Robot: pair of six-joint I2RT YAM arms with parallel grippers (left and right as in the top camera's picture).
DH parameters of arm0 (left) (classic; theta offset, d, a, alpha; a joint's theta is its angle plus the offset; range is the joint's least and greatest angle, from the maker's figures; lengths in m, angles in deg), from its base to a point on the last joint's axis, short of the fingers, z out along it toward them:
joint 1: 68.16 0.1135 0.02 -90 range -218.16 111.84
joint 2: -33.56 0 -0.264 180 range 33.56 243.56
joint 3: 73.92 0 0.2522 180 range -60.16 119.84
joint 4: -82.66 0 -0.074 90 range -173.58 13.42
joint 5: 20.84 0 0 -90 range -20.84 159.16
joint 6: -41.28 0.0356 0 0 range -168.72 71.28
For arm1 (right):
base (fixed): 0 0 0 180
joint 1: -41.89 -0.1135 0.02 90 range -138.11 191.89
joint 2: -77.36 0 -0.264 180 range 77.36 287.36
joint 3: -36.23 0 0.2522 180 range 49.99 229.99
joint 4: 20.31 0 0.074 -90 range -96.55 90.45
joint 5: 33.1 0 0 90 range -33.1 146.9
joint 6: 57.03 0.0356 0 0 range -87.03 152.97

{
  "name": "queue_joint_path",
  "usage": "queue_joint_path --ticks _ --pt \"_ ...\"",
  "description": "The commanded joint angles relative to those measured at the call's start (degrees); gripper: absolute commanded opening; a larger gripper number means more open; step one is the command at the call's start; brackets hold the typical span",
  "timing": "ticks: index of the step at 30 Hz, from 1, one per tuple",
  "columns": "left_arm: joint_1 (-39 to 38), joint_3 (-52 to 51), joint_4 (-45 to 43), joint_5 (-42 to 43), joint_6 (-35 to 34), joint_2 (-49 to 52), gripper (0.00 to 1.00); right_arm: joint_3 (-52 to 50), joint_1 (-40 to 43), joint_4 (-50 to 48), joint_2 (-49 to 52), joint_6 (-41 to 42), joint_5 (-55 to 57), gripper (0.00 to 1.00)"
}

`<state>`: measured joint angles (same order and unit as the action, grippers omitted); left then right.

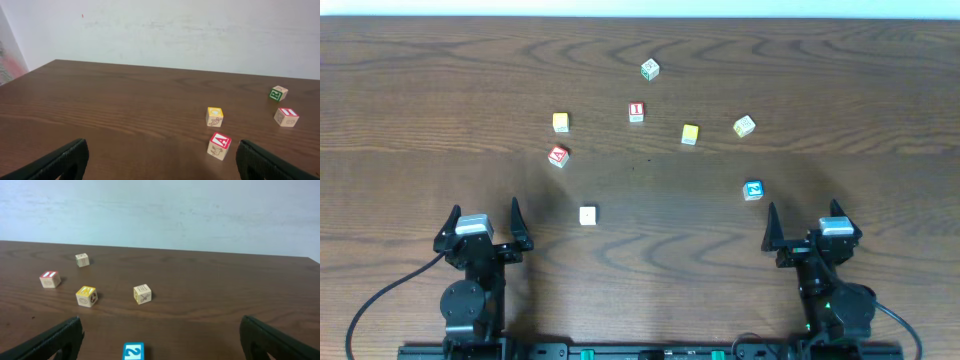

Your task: Spell out Ai2

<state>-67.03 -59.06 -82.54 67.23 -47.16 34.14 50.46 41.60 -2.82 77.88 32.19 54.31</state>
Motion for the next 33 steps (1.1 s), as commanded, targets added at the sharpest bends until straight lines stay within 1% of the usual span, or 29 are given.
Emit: queue_joint_path --ticks 1,5,7,9,12,14,16,20,21,23,25,28,33 --pt "0.35 -0.83 1.36 -3.34 1.66 -0.33 0.95 -0.15 -0.52 0.2 -0.24 0.96 -0.59 0.99" --pt "0.35 -0.83 2.29 -2.64 1.46 -0.33 0.96 -0.15 -0.55 -1.22 -0.24 1.51 -1.46 0.99" --pt "0.35 -0.83 0.63 -2.38 1.33 -0.33 0.95 -0.15 -0.52 -4.59 -0.24 4.22 -3.04 0.99" --pt "0.35 -0.83 -5.31 1.25 -0.98 -0.33 0.95 -0.15 -0.52 -9.4 -0.24 7.72 -4.31 0.99" --pt "0.35 -0.83 -14.47 4.13 -2.49 -0.33 0.95 0.13 -0.52 -13.75 -0.24 8.92 -4.33 0.99" --pt "0.35 -0.83 -20.98 5.11 -2.47 -0.33 0.95 1.03 -0.52 -15.21 -0.24 8.92 -4.85 0.99" --pt "0.35 -0.02 -24.68 5.22 -2.45 -0.33 0.95 3.19 -0.52 -14.53 -0.24 8.9 -4.94 0.99" --pt "0.35 6.29 -19.69 6.47 -2.4 -0.33 0.95 11.15 -0.52 -6.12 -0.17 8.9 -3.5 0.99" --pt "0.35 8.48 -17.92 6.43 -2.38 -0.31 0.96 14.19 -0.52 -2.62 0.0 8.9 -1.97 0.99" --pt "0.35 13.81 -14.88 6.32 -0.85 0.09 0.95 21.05 -0.52 3.87 0.92 8.9 1.55 0.99" --pt "0.35 18.84 -13.46 6.21 1.86 1.9 0.95 26.84 -0.52 7.19 2.75 8.87 3.43 0.99" --pt "0.35 26.47 -11.45 6.21 4.44 7.63 0.95 34.73 -0.52 10.03 7.82 8.9 5.25 0.99" --pt "0.35 44.24 -5.27 6.8 4.68 25.62 0.96 49.77 -0.52 16.68 24.13 8.9 5.38 0.99"
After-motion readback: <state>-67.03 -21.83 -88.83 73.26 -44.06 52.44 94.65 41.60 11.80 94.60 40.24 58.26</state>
